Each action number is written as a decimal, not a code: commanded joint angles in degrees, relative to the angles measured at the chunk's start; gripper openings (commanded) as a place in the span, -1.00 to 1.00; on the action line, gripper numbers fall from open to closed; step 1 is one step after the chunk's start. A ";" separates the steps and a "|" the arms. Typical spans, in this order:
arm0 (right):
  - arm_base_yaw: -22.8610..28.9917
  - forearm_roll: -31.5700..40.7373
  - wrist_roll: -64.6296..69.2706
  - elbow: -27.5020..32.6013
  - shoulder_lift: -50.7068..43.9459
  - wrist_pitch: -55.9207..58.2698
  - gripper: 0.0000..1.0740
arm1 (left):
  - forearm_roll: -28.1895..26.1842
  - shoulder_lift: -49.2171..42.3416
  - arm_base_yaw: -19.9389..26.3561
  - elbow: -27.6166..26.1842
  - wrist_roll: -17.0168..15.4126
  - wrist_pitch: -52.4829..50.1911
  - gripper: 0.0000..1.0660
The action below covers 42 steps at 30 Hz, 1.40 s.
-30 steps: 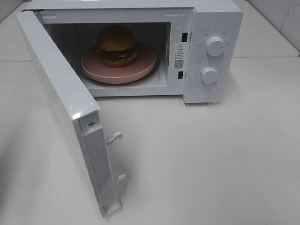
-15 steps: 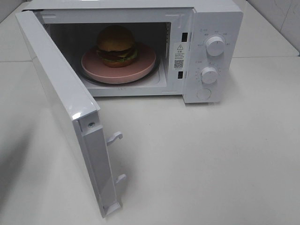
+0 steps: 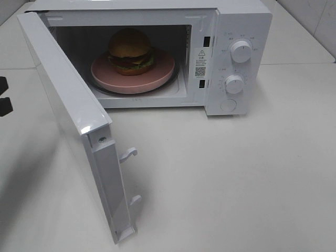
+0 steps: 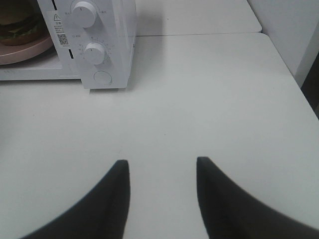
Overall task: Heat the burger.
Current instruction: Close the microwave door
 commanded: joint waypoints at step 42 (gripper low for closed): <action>-0.29 0.17 -0.29 0.40 -1.49 -0.34 -0.16 | -0.80 7.33 -12.26 -10.26 0.52 0.00 -1.00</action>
